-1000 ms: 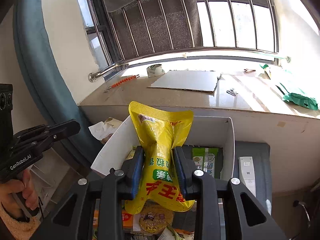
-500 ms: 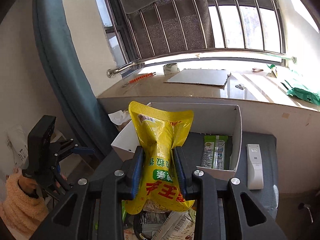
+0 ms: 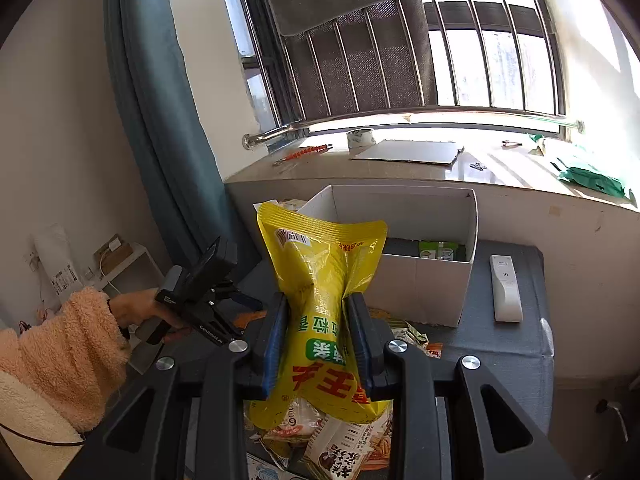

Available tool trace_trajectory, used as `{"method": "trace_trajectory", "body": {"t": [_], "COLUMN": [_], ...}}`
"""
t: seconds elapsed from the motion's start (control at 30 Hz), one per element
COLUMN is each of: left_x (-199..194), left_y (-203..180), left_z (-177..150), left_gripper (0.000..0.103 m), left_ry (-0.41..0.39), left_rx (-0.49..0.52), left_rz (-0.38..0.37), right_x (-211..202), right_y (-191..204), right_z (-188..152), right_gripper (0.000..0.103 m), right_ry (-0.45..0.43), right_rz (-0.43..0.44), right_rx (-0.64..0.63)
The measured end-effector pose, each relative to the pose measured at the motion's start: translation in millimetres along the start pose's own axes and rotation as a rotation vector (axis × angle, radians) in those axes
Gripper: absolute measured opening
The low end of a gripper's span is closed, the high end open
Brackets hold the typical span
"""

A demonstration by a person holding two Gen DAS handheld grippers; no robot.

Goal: Organize snacks
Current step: 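Carry both held snacks into the white box and open both tools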

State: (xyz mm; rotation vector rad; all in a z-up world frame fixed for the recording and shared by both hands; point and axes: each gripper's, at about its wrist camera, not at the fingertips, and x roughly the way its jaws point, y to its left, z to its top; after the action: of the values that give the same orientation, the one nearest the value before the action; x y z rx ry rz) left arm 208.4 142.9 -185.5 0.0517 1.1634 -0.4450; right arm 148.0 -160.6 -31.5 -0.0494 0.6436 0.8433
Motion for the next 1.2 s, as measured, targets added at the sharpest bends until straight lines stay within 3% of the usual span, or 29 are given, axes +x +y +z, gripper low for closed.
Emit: {"method": "trace_trajectory", "body": {"t": [0.03,0.1,0.2,0.3,0.47,0.6,0.7,0.8,1.0,1.03,1.07,1.1,1.13,1.17,1.2], "left_x": [-3.0,-8.4,-20.2,-45.2,-113.7,-167.0,-186.2,-185.4,-130.2,-117.7,-108.6,-101.6,-92.9,-88.6,-86.6], "left_y": [-0.2,0.0,-11.5,-29.6,-63.1,-67.1,-57.0,-45.9,-33.3,-32.2,-23.0,-16.0,-5.6,-0.5,3.0], "left_z": [0.1,-0.5,-4.0,-15.0,-19.6,2.6,34.2,73.3,137.3,139.4,143.8,148.2,153.5,152.8,152.9], "left_gripper": [0.064,0.058,0.054,0.054,0.054,0.054,0.054,0.054,0.056,0.057,0.067,0.086,0.095,0.102,0.102], "left_ry": [-0.007,-0.002,-0.027,-0.122,-0.354,-0.593,-0.697,-0.712,-0.631,-0.623,-0.611,-0.592,-0.566,-0.555,-0.548], "left_rx": [-0.016,-0.080,-0.099,-0.103,-0.123,-0.225,-0.290,-0.328,-0.374,-0.390,-0.412,-0.434,-0.459,-0.481,-0.490], "left_rz": [-0.001,0.010,0.056,0.072,0.041,0.043,0.066,0.089,0.161,0.163,0.162,0.151,0.134,0.124,0.122], "right_x": [0.4,2.0,5.8,8.5,16.4,32.9,54.6,82.7,132.3,138.4,143.2,147.0,149.4,150.1,148.6], "right_y": [-0.4,-2.5,-5.7,-5.2,-7.3,-14.9,-24.3,-43.3,-82.4,-88.9,-96.4,-104.4,-113.3,-121.4,-128.7], "right_z": [-1.3,-4.0,-5.2,-4.8,2.1,25.0,52.0,80.9,116.3,118.4,119.9,121.9,123.0,123.4,122.0], "right_gripper": [0.033,0.033,0.033,0.033,0.033,0.033,0.033,0.033,0.035,0.038,0.043,0.059,0.085,0.096,0.103], "right_ry": [0.004,0.010,0.012,0.010,0.012,-0.008,-0.008,0.013,0.069,0.078,0.083,0.082,0.083,0.080,0.073], "right_rz": [-0.004,-0.009,0.004,0.004,-0.007,-0.035,-0.077,-0.117,-0.193,-0.210,-0.235,-0.250,-0.252,-0.259,-0.260], "right_rx": [0.000,0.007,0.026,0.025,0.028,0.034,0.038,0.069,0.102,0.108,0.125,0.149,0.174,0.204,0.236]}}
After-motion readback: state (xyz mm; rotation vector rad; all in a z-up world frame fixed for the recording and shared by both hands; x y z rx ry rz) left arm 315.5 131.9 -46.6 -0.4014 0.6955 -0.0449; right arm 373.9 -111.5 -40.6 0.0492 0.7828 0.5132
